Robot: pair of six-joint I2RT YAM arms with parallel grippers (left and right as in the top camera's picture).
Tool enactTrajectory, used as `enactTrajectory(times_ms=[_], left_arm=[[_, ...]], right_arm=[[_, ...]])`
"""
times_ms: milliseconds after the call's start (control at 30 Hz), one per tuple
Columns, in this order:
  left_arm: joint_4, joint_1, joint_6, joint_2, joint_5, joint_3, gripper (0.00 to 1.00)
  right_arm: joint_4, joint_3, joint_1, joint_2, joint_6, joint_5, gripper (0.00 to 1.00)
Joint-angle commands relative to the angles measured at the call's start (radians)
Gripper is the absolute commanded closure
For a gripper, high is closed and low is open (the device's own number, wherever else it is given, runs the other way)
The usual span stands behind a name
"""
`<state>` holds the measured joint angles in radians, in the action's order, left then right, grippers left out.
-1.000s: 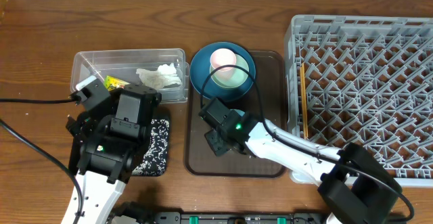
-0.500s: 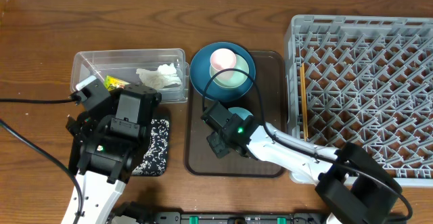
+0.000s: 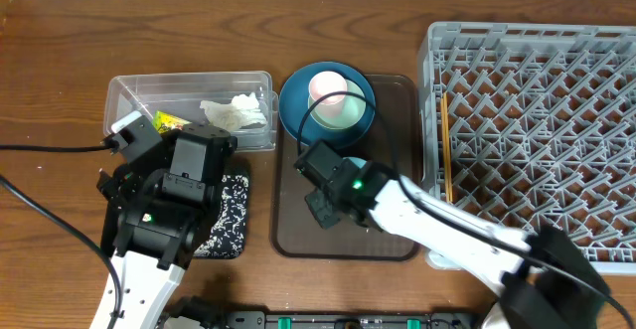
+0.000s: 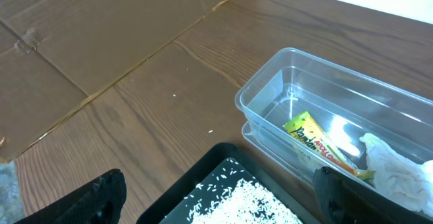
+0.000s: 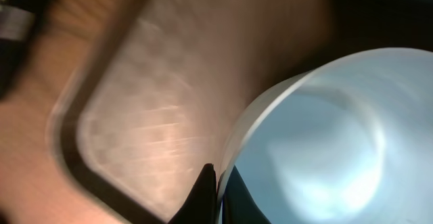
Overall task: Sort waste into correct bins and load items into the dishwasher rack
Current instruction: 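Lift the light-blue plate with the right gripper toward the dish rack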
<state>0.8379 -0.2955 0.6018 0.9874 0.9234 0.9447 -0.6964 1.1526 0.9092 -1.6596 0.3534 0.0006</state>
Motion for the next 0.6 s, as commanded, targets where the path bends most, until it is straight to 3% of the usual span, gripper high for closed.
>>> enactTrajectory(times_ms=[0,233,567], left_arm=[[0.003,0.003,-0.005,0.0,0.028,0.015,0.09],[0.003,0.003,-0.005,0.0,0.028,0.015,0.09],[0.003,0.003,-0.005,0.0,0.028,0.015,0.09]], right_arm=[[-0.006,0.077,-0.009,0.13,-0.035,-0.005,0.99],[0.005,0.1,-0.202,0.365,-0.134,-0.045,0.99],[0.082,0.1,-0.739,0.451,-0.262,-0.585,0.99]])
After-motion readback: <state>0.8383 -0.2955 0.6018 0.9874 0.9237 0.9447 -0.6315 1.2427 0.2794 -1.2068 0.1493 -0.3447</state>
